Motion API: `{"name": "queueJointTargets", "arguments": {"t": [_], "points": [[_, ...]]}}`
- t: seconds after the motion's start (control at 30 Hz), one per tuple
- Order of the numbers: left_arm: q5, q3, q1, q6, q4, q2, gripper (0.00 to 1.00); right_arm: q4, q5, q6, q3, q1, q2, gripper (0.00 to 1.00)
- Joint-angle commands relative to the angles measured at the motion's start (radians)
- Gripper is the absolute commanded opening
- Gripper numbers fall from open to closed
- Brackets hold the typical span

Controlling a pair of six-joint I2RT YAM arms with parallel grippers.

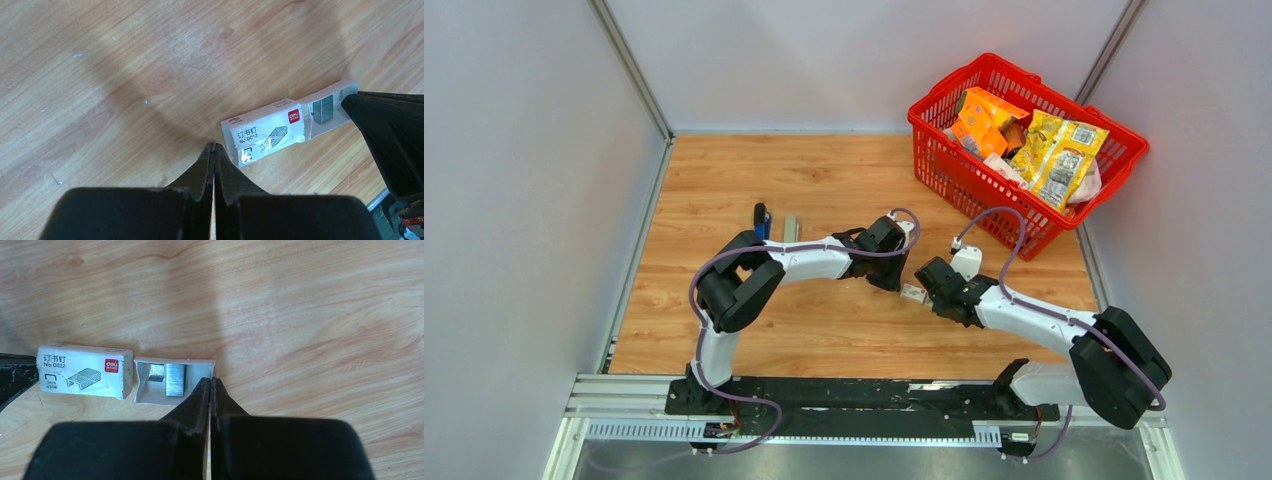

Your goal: Unload the staples from the stapler

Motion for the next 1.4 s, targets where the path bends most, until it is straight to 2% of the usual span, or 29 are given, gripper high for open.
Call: {"name": "queueJointTargets", "arguments": {"t": [0.0, 1.37], "points": [[0.011, 0.032, -0.011, 0.007, 0.001, 0.01, 0.0, 0.037, 0.037, 0.022, 0.017, 0.004, 0.002, 0.0], [0.019, 0.042, -0.018, 0.01, -0.005, 0.019, 0.0, 0.039, 0.058, 0.03, 0.072, 0.035, 0.033, 0.0]]}}
